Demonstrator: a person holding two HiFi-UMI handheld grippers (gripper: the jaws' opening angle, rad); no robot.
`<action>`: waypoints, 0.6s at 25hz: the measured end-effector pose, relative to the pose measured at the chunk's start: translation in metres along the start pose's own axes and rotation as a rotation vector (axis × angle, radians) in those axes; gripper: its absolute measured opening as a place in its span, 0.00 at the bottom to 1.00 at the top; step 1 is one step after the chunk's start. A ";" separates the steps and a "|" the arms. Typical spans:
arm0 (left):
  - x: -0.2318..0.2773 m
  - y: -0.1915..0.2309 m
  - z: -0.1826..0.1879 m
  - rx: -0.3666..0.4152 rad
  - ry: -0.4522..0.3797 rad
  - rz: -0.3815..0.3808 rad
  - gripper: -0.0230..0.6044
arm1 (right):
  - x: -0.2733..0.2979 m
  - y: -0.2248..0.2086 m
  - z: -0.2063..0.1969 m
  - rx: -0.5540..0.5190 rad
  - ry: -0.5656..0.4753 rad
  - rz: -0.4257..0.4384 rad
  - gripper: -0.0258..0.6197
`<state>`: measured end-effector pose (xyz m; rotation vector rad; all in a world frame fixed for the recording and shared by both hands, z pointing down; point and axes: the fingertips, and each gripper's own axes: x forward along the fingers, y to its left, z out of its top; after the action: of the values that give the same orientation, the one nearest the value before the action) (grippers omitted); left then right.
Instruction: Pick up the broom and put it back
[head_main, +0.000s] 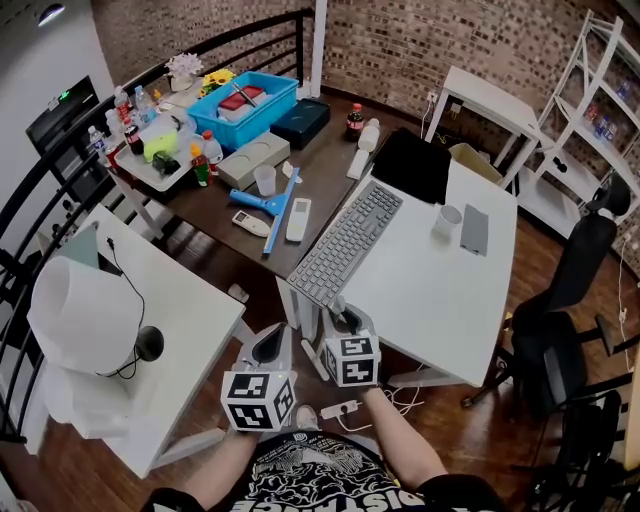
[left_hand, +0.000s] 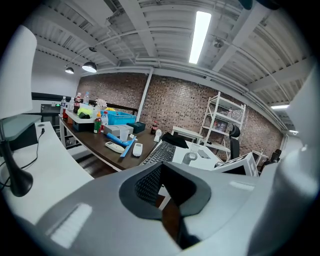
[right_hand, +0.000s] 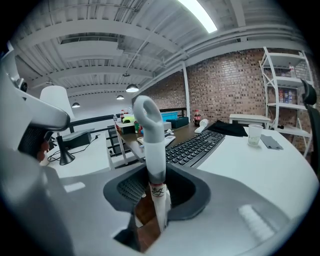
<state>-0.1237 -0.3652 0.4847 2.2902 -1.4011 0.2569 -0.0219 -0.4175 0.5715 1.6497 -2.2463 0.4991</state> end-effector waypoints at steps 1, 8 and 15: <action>0.001 0.000 0.001 0.002 0.000 -0.002 0.04 | 0.002 -0.001 0.001 0.000 -0.001 0.000 0.19; 0.007 0.002 0.005 0.006 -0.005 -0.007 0.04 | 0.017 -0.007 0.006 0.004 -0.002 -0.010 0.19; 0.010 0.008 0.012 0.004 -0.016 -0.005 0.04 | 0.028 -0.014 0.011 0.002 0.002 -0.025 0.19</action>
<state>-0.1266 -0.3817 0.4795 2.3040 -1.4035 0.2408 -0.0168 -0.4497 0.5756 1.6754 -2.2222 0.4972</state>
